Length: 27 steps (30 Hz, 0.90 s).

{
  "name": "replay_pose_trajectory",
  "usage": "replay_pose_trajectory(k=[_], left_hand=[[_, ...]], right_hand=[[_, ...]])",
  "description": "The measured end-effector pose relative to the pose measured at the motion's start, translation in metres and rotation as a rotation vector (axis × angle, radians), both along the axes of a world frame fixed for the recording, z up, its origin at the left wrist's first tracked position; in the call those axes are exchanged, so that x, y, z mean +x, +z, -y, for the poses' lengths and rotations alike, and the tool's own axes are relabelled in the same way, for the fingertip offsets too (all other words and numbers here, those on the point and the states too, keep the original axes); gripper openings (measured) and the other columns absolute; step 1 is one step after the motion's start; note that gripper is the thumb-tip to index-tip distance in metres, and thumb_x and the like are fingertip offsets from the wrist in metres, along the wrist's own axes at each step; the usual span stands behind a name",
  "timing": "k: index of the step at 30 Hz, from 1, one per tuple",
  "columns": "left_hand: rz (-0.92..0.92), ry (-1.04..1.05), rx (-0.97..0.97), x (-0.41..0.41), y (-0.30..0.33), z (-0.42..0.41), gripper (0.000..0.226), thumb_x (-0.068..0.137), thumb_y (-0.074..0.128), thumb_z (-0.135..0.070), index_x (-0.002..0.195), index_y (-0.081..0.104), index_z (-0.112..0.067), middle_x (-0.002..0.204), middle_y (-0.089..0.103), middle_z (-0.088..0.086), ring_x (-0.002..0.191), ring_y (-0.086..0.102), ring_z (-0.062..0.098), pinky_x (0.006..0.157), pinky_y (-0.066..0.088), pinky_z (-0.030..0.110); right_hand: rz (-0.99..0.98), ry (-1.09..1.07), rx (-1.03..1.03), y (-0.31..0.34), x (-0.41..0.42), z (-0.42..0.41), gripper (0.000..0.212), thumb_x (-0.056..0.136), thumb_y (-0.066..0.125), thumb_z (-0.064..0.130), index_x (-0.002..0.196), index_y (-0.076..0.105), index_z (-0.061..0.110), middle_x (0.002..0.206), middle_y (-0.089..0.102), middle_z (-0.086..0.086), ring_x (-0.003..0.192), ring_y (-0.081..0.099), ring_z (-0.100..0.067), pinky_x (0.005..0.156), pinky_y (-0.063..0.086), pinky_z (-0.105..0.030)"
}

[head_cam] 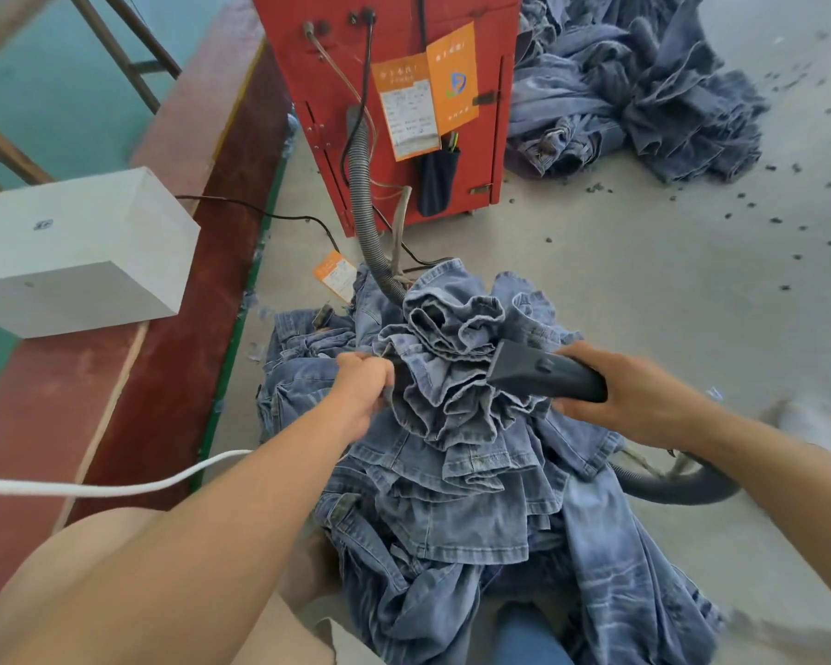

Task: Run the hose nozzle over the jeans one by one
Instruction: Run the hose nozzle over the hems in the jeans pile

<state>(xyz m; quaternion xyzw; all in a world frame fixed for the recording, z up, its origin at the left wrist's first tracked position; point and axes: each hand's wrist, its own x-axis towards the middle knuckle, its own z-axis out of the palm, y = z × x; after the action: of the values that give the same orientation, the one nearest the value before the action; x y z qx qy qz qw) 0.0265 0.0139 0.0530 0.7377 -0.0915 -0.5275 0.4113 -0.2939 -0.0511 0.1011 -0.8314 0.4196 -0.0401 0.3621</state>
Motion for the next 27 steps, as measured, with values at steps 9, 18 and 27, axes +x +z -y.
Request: replay_pose_trajectory(k=[9,18,27], left_hand=[[-0.099,0.01,0.023,-0.003,-0.006,-0.002,0.038,0.099,0.054,0.002,0.126,0.063,-0.023,0.097,0.074,0.007,0.08,0.065,0.022,0.066,0.057,0.035],[-0.16,-0.026,-0.126,-0.003,0.008,0.004,0.075,0.086,0.033,0.032,0.137,0.058,-0.017,0.063,0.064,0.0,0.055,0.055,0.014,0.054,0.047,0.029],[-0.253,0.025,-0.115,-0.008,0.017,-0.002,0.056,0.093,0.028,0.029,0.102,0.062,-0.014,0.081,0.073,0.014,0.075,0.061,0.027,0.062,0.047,0.034]], right_hand=[[-0.162,0.164,-0.087,-0.01,0.023,-0.02,0.04,0.096,0.068,0.05,0.13,0.046,0.051,0.093,0.068,0.02,0.073,0.065,-0.003,0.072,0.059,-0.033],[0.037,-0.02,-0.199,-0.009,0.071,-0.025,0.046,0.096,0.066,0.052,0.133,0.04,0.055,0.079,0.065,0.021,0.059,0.061,0.0,0.054,0.052,-0.026],[-0.111,0.065,-0.172,-0.007,0.099,-0.014,0.045,0.096,0.064,0.055,0.134,0.042,0.05,0.086,0.067,0.019,0.067,0.064,-0.003,0.068,0.06,-0.037]])
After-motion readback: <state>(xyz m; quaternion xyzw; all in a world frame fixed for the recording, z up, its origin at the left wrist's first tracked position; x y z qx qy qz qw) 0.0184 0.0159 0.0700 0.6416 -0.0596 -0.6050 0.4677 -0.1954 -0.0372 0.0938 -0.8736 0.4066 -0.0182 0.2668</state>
